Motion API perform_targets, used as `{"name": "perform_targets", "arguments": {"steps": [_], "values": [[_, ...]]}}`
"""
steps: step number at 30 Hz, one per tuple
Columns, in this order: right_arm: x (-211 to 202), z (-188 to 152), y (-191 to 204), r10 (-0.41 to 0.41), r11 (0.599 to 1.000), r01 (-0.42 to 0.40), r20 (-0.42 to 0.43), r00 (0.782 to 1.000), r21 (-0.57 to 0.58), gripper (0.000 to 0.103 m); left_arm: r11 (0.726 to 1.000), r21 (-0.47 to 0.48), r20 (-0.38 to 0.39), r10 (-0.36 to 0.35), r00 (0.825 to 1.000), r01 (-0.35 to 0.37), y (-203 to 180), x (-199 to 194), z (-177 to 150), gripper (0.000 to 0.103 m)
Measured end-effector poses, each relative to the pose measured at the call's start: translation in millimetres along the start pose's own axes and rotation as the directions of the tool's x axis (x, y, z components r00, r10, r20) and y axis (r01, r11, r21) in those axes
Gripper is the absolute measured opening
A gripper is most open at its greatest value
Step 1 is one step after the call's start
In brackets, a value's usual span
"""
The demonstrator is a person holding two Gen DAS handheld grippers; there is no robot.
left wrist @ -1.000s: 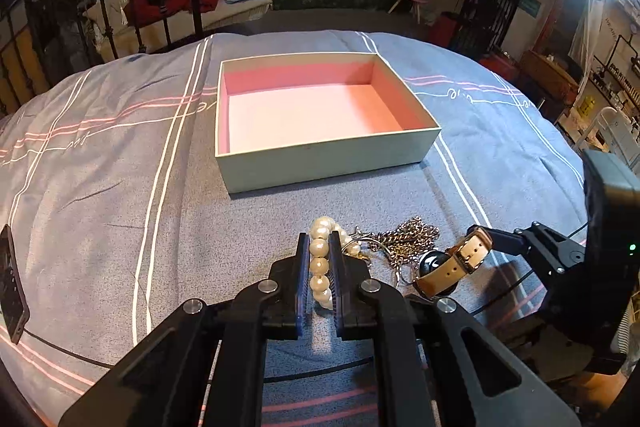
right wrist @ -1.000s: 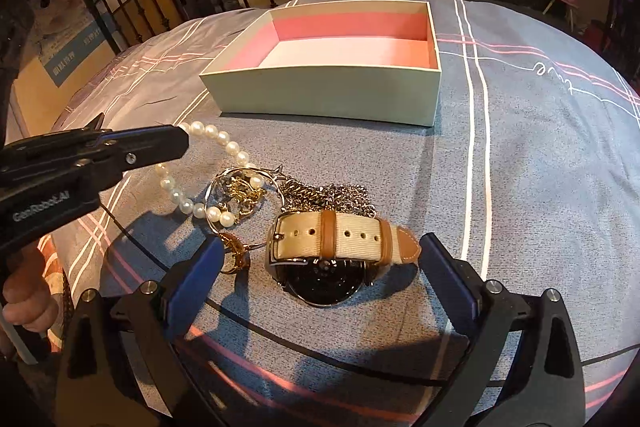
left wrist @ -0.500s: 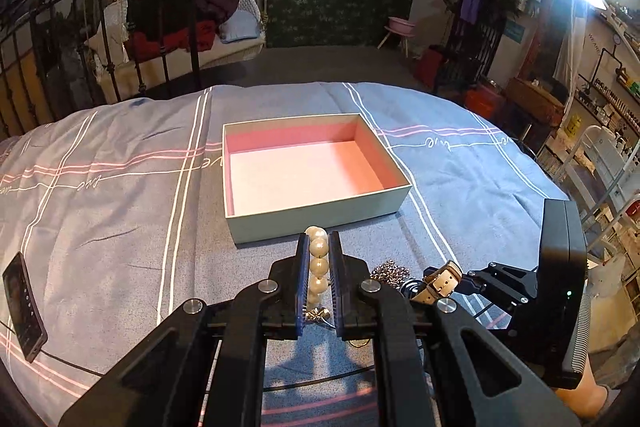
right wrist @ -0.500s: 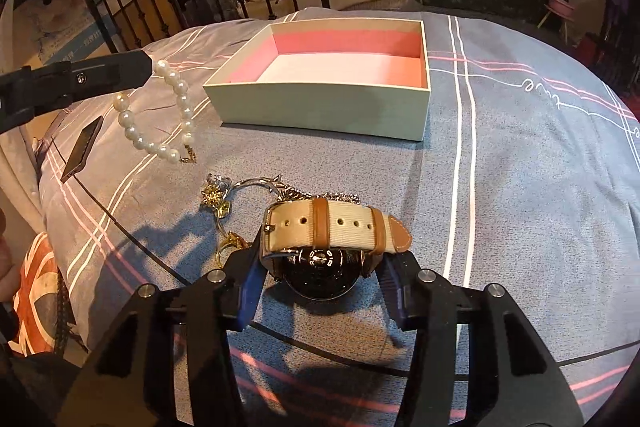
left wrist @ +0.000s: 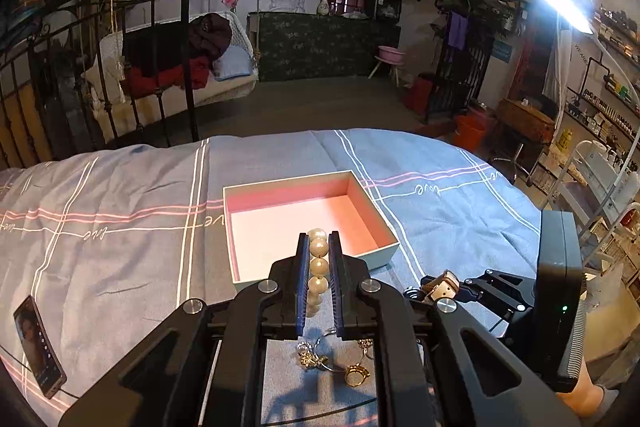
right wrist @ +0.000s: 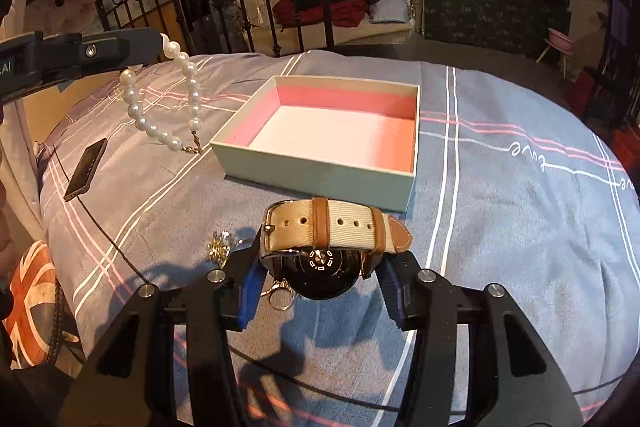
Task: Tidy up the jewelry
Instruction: 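Carry pearl bracelet and watch into the green box and open both tools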
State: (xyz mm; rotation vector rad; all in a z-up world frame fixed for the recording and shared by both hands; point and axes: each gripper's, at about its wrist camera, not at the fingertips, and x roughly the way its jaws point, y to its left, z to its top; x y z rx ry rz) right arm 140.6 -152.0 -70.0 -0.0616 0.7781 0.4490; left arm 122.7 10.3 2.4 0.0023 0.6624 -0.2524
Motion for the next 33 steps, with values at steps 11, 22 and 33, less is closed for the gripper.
{"name": "perform_targets", "arguments": {"steps": [11,22,33], "values": [[16.6,86.7,-11.2,0.032,0.999,-0.03,0.058,0.998,-0.039,0.05,0.999,-0.024,0.002,-0.028,1.0,0.028,15.5,33.5,39.0,0.01],[78.9,123.3,-24.6,-0.022,0.999,0.021,-0.015,1.0,-0.032,0.05,0.996,-0.073,-0.078,0.046,0.996,-0.052,26.7,97.4,57.3,0.01],[128.5,106.6,-37.7,-0.067,0.997,0.063,-0.117,0.991,-0.037,0.05,0.988,-0.095,-0.177,0.1,0.979,-0.118,39.5,144.3,47.8,0.01]]}}
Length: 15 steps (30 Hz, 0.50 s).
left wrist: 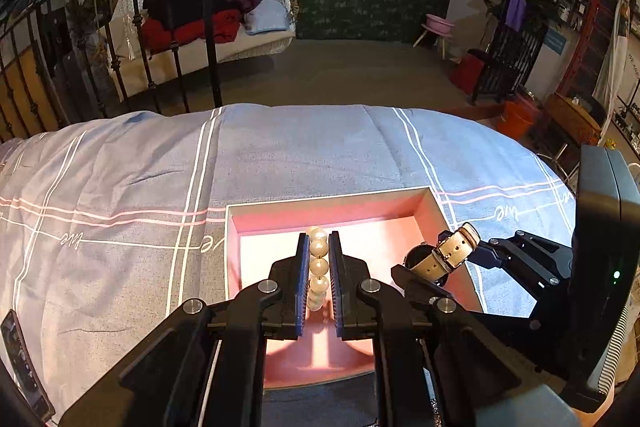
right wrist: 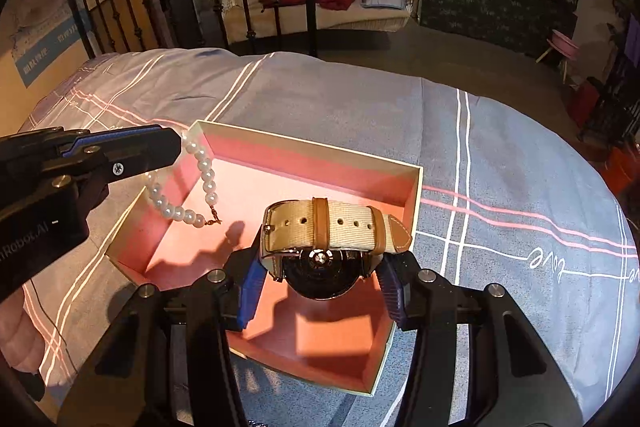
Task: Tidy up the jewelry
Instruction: 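Carry pearl bracelet and watch into the green box and open both tools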
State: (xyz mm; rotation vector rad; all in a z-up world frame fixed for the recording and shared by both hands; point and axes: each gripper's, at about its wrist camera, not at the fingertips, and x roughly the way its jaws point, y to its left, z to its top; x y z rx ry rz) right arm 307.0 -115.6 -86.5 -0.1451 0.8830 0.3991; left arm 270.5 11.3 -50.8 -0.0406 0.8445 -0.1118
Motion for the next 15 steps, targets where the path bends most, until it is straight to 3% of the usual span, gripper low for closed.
{"name": "perform_targets", "arguments": {"steps": [13,14,15], "values": [[9.0,-7.1,2.0,-0.005,1.0,0.005,-0.025,1.0,-0.012,0.051,1.0,-0.002,-0.031,0.014,0.999,-0.014,-0.6,9.6,-6.5,0.01],[7.4,-7.4,2.6,-0.004,1.0,0.003,-0.016,1.0,-0.009,0.053,1.0,-0.007,-0.026,0.016,1.0,-0.016,-0.4,7.2,-5.7,0.02],[4.5,-7.5,2.5,-0.003,1.0,0.002,-0.009,1.0,-0.008,0.063,1.0,-0.019,-0.015,0.018,1.0,-0.019,0.8,2.8,-4.3,0.047]]}}
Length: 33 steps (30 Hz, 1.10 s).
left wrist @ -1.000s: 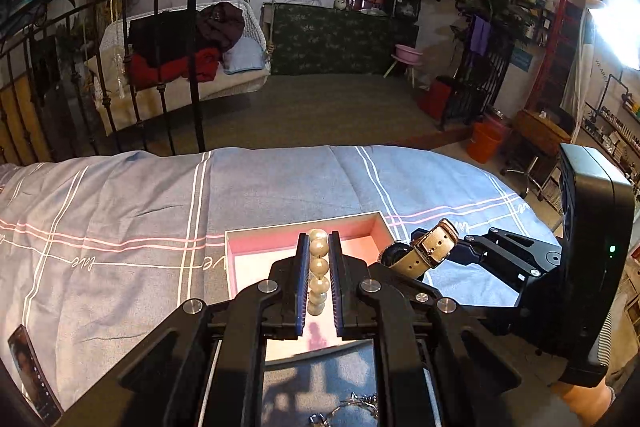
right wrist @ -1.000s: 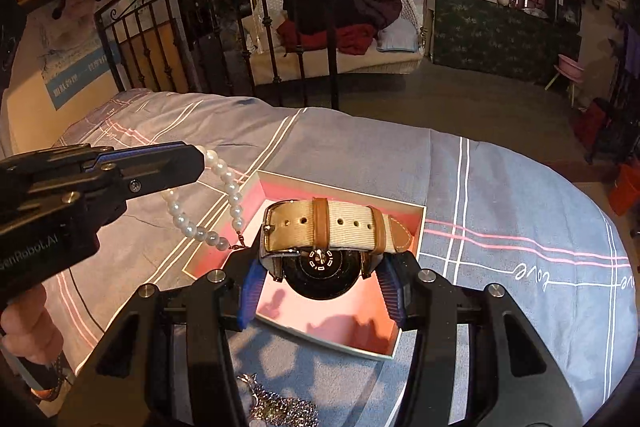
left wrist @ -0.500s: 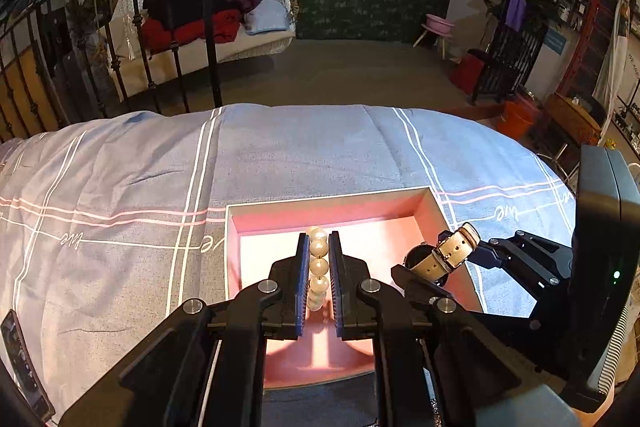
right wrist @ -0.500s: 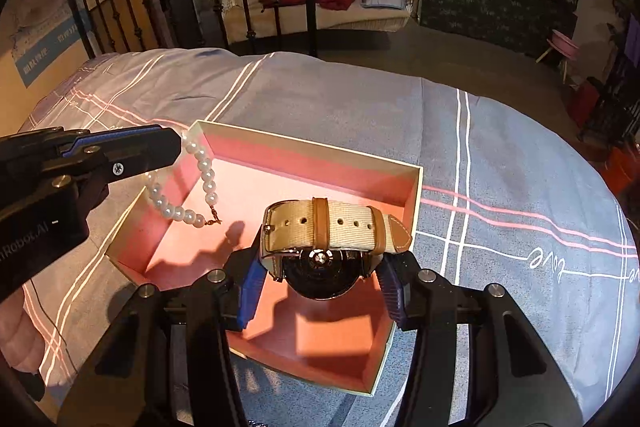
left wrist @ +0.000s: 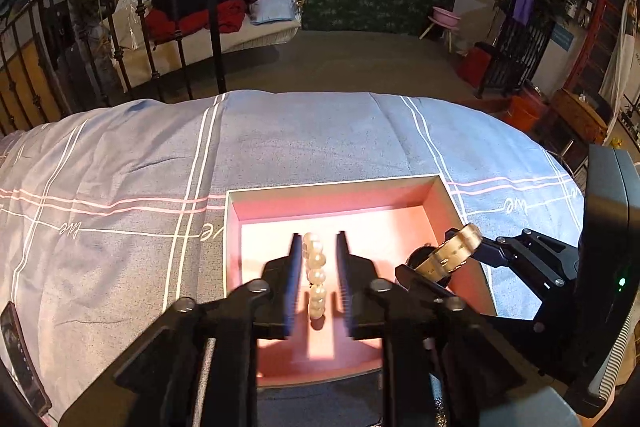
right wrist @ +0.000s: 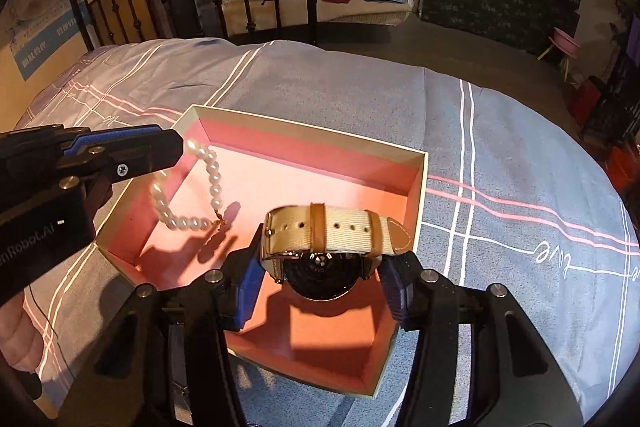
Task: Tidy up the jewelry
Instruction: 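Carry pearl bracelet and watch into the green box and open both tools, then grasp a small gold charm with the left tool while the right tool grasps a gold ring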
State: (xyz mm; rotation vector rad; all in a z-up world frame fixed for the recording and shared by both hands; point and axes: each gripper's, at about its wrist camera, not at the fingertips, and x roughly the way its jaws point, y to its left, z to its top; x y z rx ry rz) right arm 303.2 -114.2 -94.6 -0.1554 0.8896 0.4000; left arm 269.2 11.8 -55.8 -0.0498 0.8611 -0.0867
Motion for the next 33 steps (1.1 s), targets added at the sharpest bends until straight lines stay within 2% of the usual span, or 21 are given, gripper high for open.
{"name": "perform_targets", "arguments": {"steps": [1,2,3,5,8,10,14,19,22,25,26,27,29,33], "values": [[-3.8,0.0,-0.1,-0.004,1.0,0.004,0.012,1.0,0.002,0.071,1.0,-0.019,0.017,0.011,1.0,-0.011,1.2,-5.4,1.7,0.065],[-9.2,-0.8,0.5,-0.015,1.0,0.015,0.034,0.999,0.0,0.084,0.999,-0.04,0.052,0.023,0.998,-0.021,3.2,-13.8,3.4,0.09],[-15.2,-0.2,1.0,-0.019,1.0,0.02,0.055,0.998,-0.004,0.085,0.998,-0.06,0.099,0.035,0.995,-0.029,4.5,-24.2,5.5,0.095],[-27.3,1.5,0.5,-0.027,1.0,0.027,0.086,0.996,0.0,0.085,0.997,-0.064,0.155,0.04,0.987,-0.03,4.2,-40.6,9.5,0.097],[-48.7,1.7,-0.2,-0.042,0.999,0.041,0.151,0.988,0.011,0.093,0.999,-0.05,0.205,0.029,0.978,-0.019,1.4,-60.9,13.3,0.097],[-62.5,-1.5,1.5,-0.06,0.998,0.059,0.191,0.98,0.013,0.094,0.999,-0.035,0.241,0.031,0.97,-0.024,-1.4,-72.2,10.0,0.097],[-85.0,-13.8,5.9,-0.09,0.996,0.09,0.242,0.966,0.01,0.097,1.0,0.006,0.258,0.016,0.966,-0.018,-8.3,-84.9,-7.3,0.097],[-105.7,-45.3,7.6,-0.095,0.995,0.09,0.253,0.963,0.032,0.097,0.999,0.032,0.212,-0.039,0.976,0.033,-6.2,-90.2,-44.7,0.097],[-106.9,-74.5,6.3,-0.074,0.996,0.065,0.201,0.977,0.055,0.097,0.997,0.034,0.144,-0.067,0.987,0.062,-1.7,-85.0,-81.6,0.097],[-101.1,-107.4,1.5,-0.031,0.995,0.018,0.126,0.992,0.101,0.097,0.997,0.056,0.065,-0.056,0.996,0.052,0.8,-75.8,-120.0,0.097],[-99.0,-118.3,0.7,-0.013,0.994,0.002,0.101,0.995,0.112,0.094,0.997,0.07,0.048,-0.042,0.998,0.039,0.1,-73.9,-132.2,0.097],[-96.8,-129.2,1.2,-0.003,0.992,-0.007,0.081,0.997,0.124,0.086,0.997,0.08,0.03,-0.024,0.999,0.022,0.3,-71.6,-141.6,0.096],[-93.4,-146.0,2.4,0.023,0.988,-0.029,0.043,0.999,0.151,0.077,0.996,0.089,0.003,-0.019,1.0,0.018,0.5,-68.3,-156.2,0.093],[-90.7,-164.2,12.4,0.054,0.987,-0.054,0.002,0.999,0.149,0.076,0.996,0.073,-0.045,-0.052,0.998,0.055,2.1,-56.4,-160.3,0.084]]}}
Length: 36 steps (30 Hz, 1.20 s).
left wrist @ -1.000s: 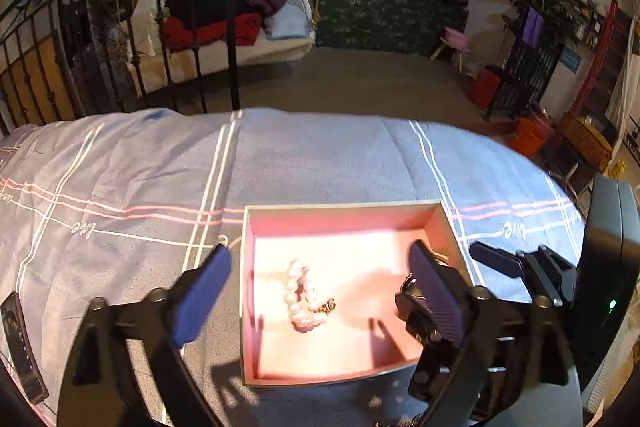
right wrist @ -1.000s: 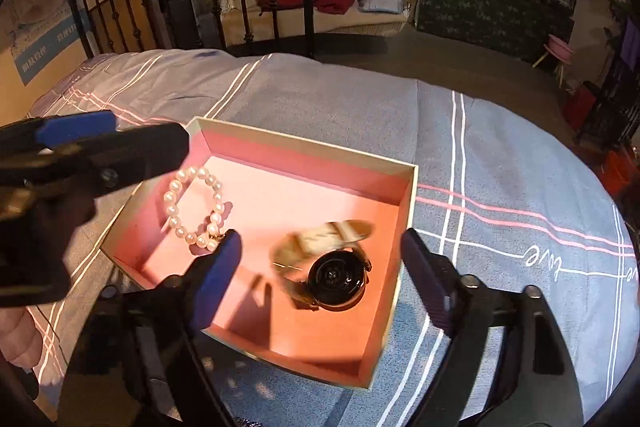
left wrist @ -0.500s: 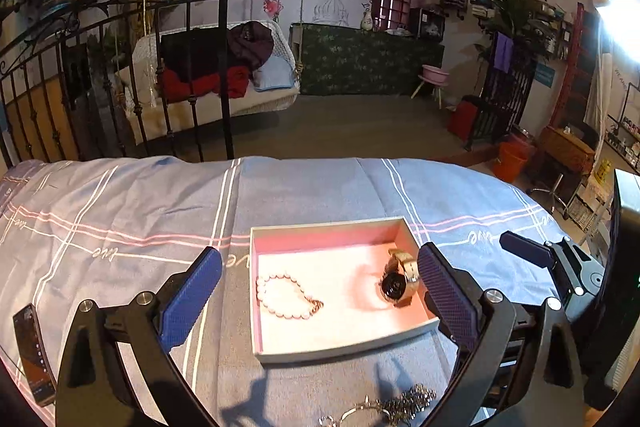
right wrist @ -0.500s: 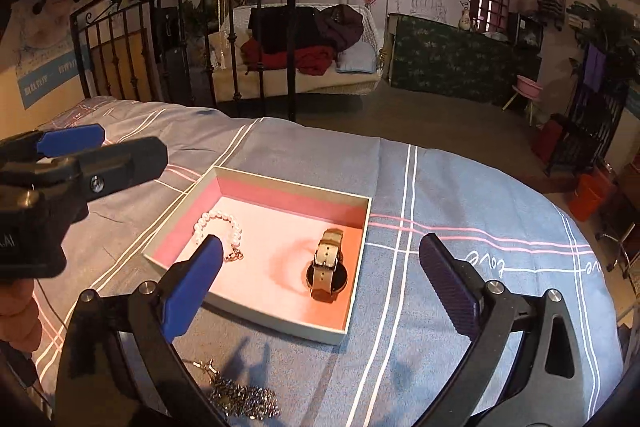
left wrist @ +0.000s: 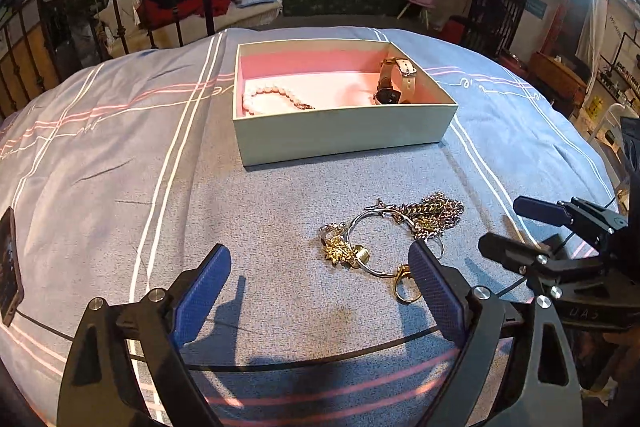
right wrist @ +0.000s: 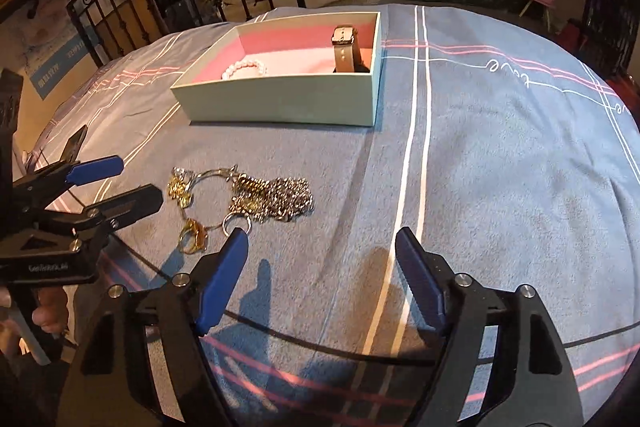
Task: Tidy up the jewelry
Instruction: 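Grasp a small gold charm with the left tool while the right tool grasps a gold ring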
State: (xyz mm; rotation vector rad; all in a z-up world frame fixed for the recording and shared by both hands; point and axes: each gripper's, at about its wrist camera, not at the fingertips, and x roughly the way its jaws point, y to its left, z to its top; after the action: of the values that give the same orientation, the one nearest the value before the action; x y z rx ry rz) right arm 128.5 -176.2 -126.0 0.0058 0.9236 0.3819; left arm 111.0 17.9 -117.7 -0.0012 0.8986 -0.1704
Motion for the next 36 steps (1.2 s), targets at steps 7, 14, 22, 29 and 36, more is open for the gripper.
{"name": "perform_targets", "arguments": {"steps": [7,14,22,29,36], "values": [[3.9,-8.7,26.3,0.028,0.998,-0.029,-0.014,1.0,-0.052,0.076,0.996,-0.013,-0.032,-0.088,0.996,0.087,2.1,18.4,8.7,0.056],[8.4,-12.3,44.6,0.038,0.994,-0.041,-0.034,0.999,-0.098,0.076,0.995,0.021,-0.037,-0.096,0.995,0.097,-4.2,27.7,10.3,0.04],[11.1,-12.6,50.8,0.049,0.993,-0.054,-0.048,0.998,-0.104,0.076,0.994,0.047,-0.022,-0.097,0.995,0.098,-4.7,29.0,9.3,0.018],[23.2,-2.4,72.3,0.097,0.983,-0.105,-0.062,0.993,-0.153,0.068,0.989,-0.054,0.021,-0.134,0.991,0.135,12.1,16.3,14.9,0.018],[23.2,0.4,72.3,0.086,0.981,-0.095,-0.056,0.995,-0.169,0.025,0.987,-0.095,0.037,-0.125,0.991,0.128,21.4,6.5,17.6,0.018]]}}
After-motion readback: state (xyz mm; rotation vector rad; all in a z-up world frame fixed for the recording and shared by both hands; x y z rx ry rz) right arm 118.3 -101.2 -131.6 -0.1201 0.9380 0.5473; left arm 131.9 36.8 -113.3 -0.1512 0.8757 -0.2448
